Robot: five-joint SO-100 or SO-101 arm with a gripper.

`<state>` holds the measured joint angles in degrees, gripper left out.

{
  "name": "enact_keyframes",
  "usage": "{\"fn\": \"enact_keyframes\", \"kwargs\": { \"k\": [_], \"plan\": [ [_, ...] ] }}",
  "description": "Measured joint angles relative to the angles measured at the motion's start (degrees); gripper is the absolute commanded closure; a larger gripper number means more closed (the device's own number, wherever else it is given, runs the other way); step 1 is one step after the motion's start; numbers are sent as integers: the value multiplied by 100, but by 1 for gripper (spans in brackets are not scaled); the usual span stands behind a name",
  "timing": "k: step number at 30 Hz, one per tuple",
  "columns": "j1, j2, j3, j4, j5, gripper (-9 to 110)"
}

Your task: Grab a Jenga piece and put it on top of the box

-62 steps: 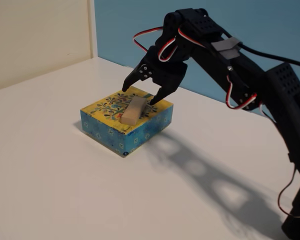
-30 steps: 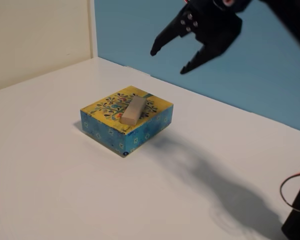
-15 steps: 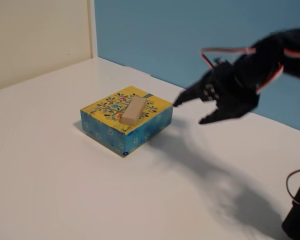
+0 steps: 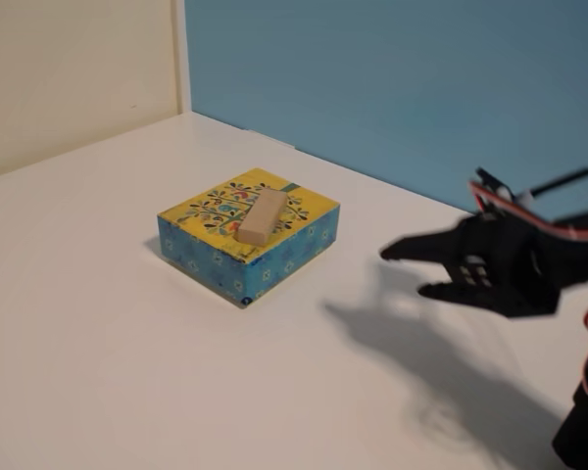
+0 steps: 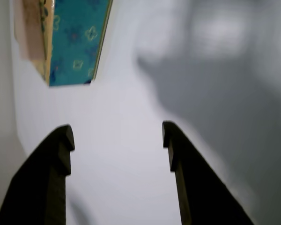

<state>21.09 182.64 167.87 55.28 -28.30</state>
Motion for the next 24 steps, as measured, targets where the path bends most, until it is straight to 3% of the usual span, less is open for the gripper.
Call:
{"fn": "enact_keyframes", "kwargs": {
  "k": [24],
  "plan": [
    [79, 176, 176, 26, -114, 86]
  ]
}}
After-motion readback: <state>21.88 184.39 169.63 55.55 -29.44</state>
